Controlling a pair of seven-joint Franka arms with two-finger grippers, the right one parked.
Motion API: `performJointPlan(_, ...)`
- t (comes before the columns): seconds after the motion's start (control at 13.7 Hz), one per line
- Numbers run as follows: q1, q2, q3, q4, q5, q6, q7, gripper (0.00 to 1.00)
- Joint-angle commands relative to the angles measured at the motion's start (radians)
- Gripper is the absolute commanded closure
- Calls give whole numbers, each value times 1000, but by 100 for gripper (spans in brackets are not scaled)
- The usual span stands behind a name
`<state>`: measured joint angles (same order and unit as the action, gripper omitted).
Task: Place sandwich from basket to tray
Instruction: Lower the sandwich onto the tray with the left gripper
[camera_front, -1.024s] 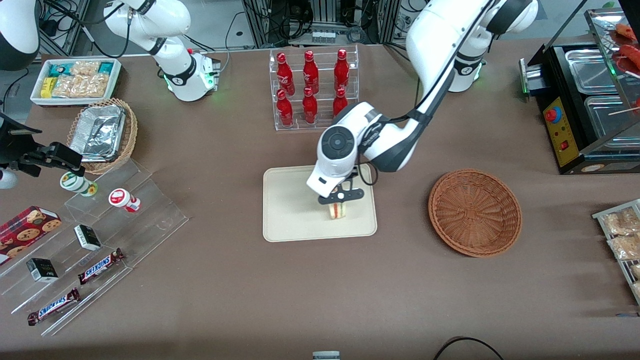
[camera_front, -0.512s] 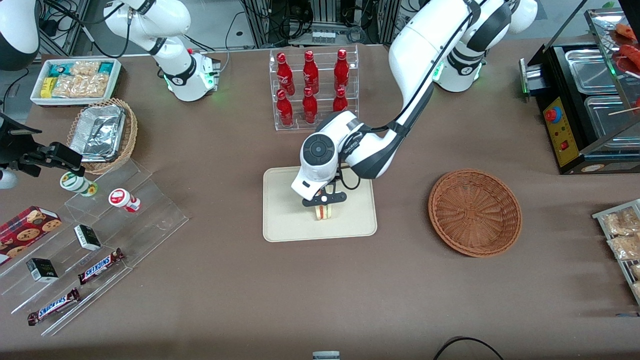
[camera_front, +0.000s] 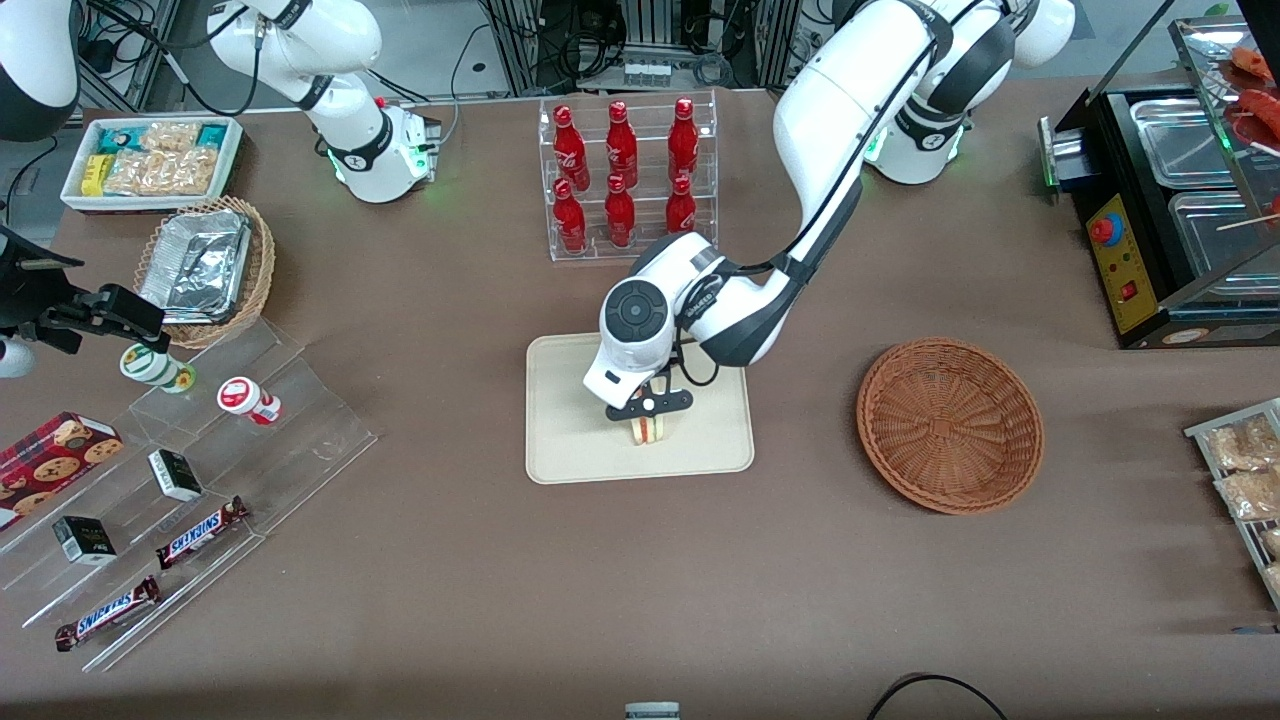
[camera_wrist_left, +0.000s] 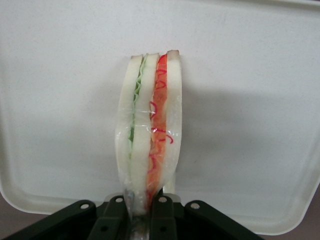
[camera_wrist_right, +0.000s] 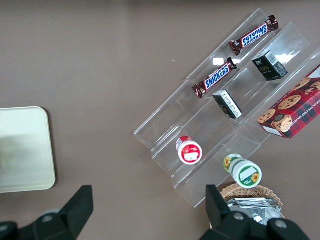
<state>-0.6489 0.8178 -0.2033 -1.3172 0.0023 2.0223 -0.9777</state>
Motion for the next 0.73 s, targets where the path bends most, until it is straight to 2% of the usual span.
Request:
performJointPlan(0.0, -17, 18, 12, 45, 1, -27, -53, 100)
performJointPlan(0.37, -34, 34, 15, 59, 2, -27, -90, 100)
performJointPlan(0.44, -34, 35, 15, 59, 2, -27, -90, 82)
performJointPlan(0.51, -34, 35, 15, 59, 2, -27, -88, 49)
performJointPlan(0.59, -34, 35, 15, 59, 4, -25, -88, 0)
performJointPlan(0.66, -34, 35, 15, 58, 4, -25, -90, 0)
